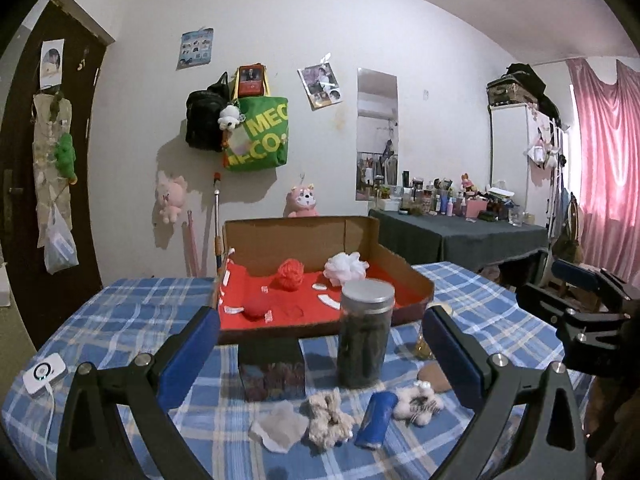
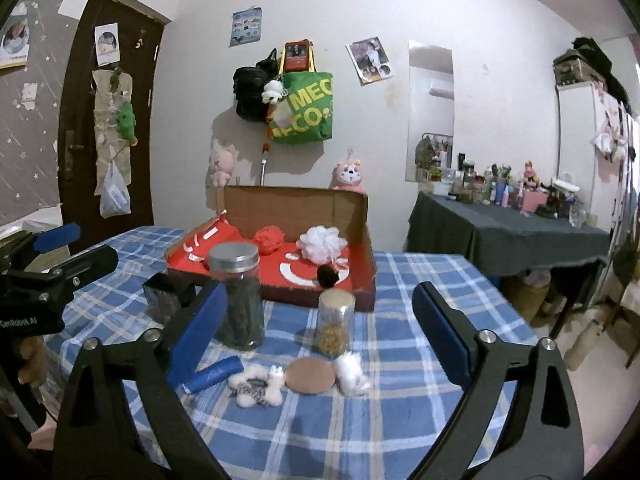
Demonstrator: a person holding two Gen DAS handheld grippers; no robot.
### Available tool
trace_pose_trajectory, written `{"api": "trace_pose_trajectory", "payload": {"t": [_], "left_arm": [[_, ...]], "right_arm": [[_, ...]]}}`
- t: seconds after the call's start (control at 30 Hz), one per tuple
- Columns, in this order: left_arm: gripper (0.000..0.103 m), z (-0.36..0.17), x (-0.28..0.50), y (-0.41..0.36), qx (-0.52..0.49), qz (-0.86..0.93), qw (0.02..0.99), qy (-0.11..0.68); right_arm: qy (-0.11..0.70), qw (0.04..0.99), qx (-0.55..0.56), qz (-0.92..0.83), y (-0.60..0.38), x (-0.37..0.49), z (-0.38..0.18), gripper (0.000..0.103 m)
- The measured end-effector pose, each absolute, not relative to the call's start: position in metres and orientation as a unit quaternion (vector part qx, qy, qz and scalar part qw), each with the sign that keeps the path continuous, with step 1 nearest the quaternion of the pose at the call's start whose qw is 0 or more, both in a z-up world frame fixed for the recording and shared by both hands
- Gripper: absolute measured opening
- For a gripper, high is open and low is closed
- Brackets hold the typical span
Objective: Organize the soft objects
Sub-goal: 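Withdraw both tools from the box back over the table, then grasp the white plush with plaid bow with the right tool while the left tool grasps the white tissue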
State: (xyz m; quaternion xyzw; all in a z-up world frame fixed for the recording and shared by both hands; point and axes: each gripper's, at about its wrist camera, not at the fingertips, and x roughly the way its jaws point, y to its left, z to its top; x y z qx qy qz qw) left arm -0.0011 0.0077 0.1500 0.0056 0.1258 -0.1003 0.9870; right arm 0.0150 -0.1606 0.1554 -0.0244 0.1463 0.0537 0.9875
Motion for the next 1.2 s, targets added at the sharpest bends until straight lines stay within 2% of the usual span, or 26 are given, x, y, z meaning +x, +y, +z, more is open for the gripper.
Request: {"api": "trace_pose_trajectory", "payload": {"t": [0.23,0.6,1.2], "left_arm": [[0.103,0.121,-0.004,0.005,0.004,-0.09,0.985,0.144],[0.103,0.074,0.013,0.007,-0.007,-0.087,0.972,0.216],[0.103,0.052,0.039,0.024,-0.015,-0.075,0.959,0.272]], "right_arm": [[0.178,0.982,-0.018,0.055,-0.154,0.019,0.121,0.097],[0.243,0.968,-0.007,0.066,-0.148,0.039,0.079,0.097],[0.296,0.951,-0.018,0.089,-0.134,0.063,0.057,0.097]]}}
